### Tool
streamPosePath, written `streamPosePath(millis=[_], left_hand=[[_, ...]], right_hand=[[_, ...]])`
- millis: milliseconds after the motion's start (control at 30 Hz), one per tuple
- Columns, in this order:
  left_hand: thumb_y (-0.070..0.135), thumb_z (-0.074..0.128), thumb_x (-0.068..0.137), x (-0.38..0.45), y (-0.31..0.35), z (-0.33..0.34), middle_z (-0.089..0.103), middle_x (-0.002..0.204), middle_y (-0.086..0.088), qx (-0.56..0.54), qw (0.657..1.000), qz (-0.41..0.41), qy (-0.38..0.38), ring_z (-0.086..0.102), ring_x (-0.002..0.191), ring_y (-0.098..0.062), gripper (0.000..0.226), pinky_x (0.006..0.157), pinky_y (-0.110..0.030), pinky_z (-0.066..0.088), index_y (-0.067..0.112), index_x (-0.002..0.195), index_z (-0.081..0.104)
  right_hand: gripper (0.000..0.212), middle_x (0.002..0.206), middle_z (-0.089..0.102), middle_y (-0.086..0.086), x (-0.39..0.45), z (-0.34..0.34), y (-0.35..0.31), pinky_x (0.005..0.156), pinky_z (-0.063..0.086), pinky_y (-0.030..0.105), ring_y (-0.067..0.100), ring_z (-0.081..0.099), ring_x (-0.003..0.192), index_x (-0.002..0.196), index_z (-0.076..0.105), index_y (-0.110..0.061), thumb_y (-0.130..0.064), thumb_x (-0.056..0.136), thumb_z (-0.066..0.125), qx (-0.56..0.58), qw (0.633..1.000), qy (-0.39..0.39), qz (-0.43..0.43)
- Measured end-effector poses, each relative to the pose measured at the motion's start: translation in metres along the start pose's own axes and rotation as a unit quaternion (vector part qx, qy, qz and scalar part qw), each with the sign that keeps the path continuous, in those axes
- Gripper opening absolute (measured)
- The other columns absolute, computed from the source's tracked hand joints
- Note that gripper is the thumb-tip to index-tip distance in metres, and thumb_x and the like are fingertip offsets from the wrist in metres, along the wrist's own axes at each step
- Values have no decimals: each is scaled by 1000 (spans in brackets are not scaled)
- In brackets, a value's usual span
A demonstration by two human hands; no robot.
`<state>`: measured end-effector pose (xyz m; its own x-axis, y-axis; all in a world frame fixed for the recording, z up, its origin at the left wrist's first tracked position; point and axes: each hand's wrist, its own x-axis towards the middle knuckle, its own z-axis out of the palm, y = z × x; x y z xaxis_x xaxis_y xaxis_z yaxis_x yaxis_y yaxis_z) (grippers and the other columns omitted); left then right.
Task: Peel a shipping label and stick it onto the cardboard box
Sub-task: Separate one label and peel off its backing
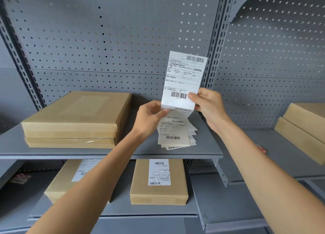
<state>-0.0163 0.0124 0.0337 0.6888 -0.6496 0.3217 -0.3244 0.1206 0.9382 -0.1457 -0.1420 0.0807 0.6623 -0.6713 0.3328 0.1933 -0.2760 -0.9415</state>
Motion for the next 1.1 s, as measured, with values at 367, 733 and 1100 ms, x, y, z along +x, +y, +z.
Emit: streamPosePath(millis=[367, 733, 1100], left_hand=[[15, 70, 96, 2, 9, -5, 81, 92, -4, -17, 1000, 20, -2, 76, 84, -13, 8, 78, -25, 60, 9, 90, 71], [23, 69, 95, 10, 24, -12, 79, 82, 2, 123, 990, 59, -30, 74, 77, -15, 13, 79, -43, 61, 17, 85, 74], [22, 61, 95, 1, 28, -6, 74, 80, -1, 313, 937, 113, -107, 65, 78, -29, 16, 74, -44, 55, 20, 86, 74]], right_hand=[[18, 107, 78, 2, -9, -1, -6, 77, 60, 30, 14, 76, 94, 112, 73, -7, -5, 97, 64, 7, 1000, 5, 12], [13, 94, 80, 2, -32, -28, 3, 74, 54, 30, 15, 73, 76, 104, 75, -14, -17, 98, 64, -66, 996, -9, 56], [41, 62, 72, -2, -69, -20, -33, 55, 42, 20, 3, 61, 50, 57, 68, -19, -25, 98, 62, -278, 945, 50, -167]])
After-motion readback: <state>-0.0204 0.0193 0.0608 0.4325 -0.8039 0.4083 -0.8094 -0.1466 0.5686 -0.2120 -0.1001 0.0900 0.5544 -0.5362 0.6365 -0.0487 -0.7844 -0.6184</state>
